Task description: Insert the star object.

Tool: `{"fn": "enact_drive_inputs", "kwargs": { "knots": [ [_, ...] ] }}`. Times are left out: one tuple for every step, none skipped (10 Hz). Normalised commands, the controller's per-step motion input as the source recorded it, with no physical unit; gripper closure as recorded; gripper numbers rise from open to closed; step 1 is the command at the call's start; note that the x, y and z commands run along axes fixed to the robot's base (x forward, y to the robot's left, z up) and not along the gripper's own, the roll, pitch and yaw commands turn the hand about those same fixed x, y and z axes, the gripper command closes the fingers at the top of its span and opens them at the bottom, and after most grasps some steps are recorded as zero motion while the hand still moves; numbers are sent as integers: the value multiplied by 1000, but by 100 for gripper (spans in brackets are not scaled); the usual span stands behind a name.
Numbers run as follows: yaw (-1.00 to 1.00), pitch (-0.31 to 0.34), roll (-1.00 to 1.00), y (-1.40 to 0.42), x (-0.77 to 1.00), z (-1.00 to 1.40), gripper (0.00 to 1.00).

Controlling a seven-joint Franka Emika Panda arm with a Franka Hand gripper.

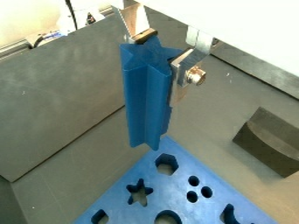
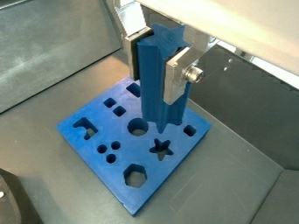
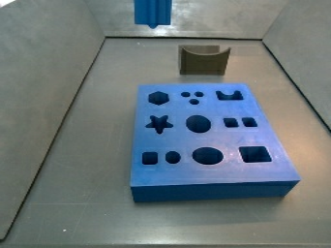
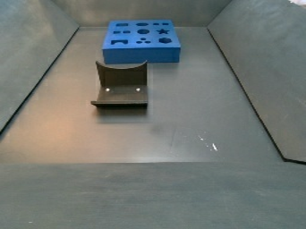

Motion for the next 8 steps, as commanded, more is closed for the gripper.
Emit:
{"fn": "enact_drive_inputs", "kwargs": {
  "knots": [
    [-3,-61,111,0,-209,-663,100],
    [0,-96,179,-183,-69,-949,100],
    [-14,-90,127,-263,0,-1000,100],
    [-34,-81,0,-214,280,-1000,100],
    [-46,-100,0,-166,354,-1000,100],
    [-97,-99,0,-106,374,-1000,100],
    [-91,-80,90,-69,229,-1000,100],
    [-46,-59,161,-46,100,-969,100]
  ]
}}
